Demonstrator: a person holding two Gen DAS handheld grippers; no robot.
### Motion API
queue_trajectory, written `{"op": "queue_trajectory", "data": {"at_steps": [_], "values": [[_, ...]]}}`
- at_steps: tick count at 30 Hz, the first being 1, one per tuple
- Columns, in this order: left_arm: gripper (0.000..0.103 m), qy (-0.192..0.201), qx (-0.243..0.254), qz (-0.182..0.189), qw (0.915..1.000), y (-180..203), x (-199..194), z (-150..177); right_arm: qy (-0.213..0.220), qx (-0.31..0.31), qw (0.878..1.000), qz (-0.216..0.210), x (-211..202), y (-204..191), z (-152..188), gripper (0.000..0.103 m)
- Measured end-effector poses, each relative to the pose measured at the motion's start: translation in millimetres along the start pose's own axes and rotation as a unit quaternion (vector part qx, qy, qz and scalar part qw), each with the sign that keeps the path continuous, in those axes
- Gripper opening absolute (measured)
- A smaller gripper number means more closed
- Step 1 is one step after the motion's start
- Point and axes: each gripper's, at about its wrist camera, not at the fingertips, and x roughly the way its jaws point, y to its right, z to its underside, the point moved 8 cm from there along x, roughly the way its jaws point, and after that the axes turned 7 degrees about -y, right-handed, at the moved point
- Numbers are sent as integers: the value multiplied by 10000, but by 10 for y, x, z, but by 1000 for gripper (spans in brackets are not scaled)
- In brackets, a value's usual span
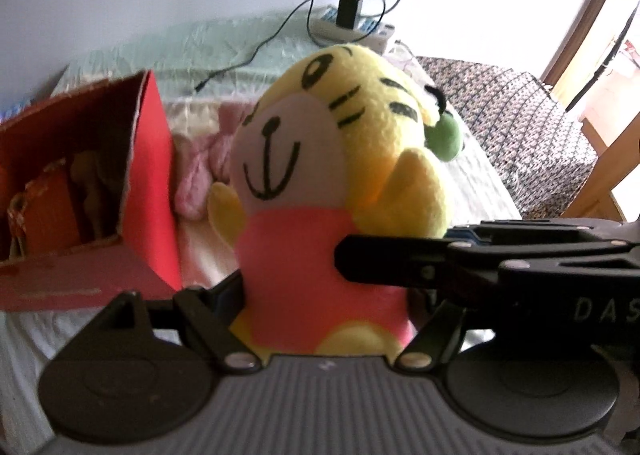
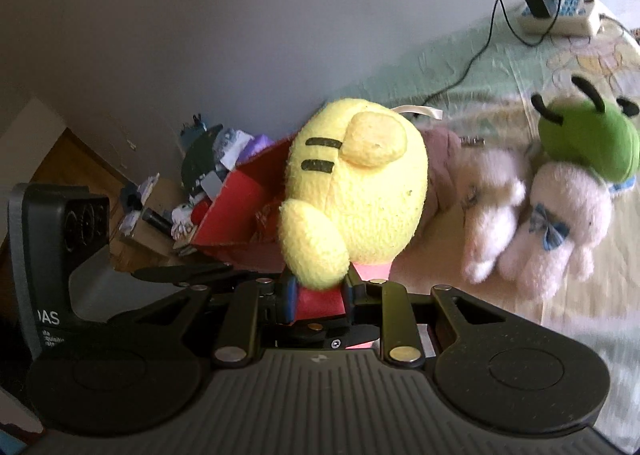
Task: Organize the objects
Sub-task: 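Carry the tiger plush with the right gripper over the red box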
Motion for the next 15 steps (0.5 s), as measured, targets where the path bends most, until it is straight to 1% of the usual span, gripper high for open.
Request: {"op": "queue_trajectory", "data": {"at_steps": [7,11,15], "values": [[76,454,342,162,9982,-172,-337,-218,537,-166,9983,143,-35,-313,-212,24],[76,742,354,239,9963,-417,-557,-314,776,-409,9959,212,50,-608,-361,24],[76,954,295,209,9948,-746,-716,-339,881,-570,9943,202,266,-872,-464,24]]}}
